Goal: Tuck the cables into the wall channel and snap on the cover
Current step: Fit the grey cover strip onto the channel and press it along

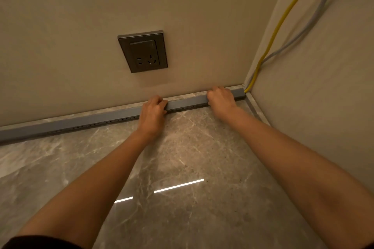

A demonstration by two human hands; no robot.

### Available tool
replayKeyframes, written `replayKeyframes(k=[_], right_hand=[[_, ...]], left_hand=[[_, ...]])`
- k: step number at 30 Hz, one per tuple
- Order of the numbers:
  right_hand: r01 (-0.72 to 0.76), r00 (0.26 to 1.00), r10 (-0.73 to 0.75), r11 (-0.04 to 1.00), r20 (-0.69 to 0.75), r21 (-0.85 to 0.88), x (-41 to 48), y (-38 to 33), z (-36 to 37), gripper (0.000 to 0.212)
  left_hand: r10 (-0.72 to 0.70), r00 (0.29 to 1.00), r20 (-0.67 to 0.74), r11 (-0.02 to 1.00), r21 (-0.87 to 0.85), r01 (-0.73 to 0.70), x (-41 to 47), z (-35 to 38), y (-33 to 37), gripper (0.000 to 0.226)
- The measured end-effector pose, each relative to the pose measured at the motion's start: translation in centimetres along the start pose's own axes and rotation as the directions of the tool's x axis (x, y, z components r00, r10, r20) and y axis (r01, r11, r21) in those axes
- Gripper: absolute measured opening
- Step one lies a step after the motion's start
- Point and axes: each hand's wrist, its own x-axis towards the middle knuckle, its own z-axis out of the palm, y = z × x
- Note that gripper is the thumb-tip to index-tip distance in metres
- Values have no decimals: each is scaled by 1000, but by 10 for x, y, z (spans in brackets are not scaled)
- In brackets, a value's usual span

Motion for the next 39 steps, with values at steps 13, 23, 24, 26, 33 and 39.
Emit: replayKeyframes(k=[13, 23, 24, 26, 33, 39], right_hand=[[140, 989, -145, 974, 15, 177, -2, -83, -2, 33], [92, 993, -110, 949, 41, 302, -2, -173, -9, 35], [87, 993, -109, 945, 54, 314, -2, -180, -10, 34], [68, 991, -103, 939, 87, 336, -2, -192, -10, 27], [9, 989, -62, 928, 131, 374, -7, -218, -7, 40], [43, 988, -82, 962, 133, 269, -8, -217, -1, 44]], left_hand=[[-332, 924, 191, 943, 98, 318, -21, -48, -63, 28], [-247, 886, 392, 958, -41, 285, -32, -71, -128, 34], [-230, 886, 403, 960, -52, 274, -34, -72, -135, 33], [-194, 890, 413, 965, -81, 249, -36, -73, -146, 33], [-77, 914, 398, 982, -130, 140, -42, -68, -157, 45], [-30, 934, 356, 985, -147, 88, -50, -65, -161, 39]])
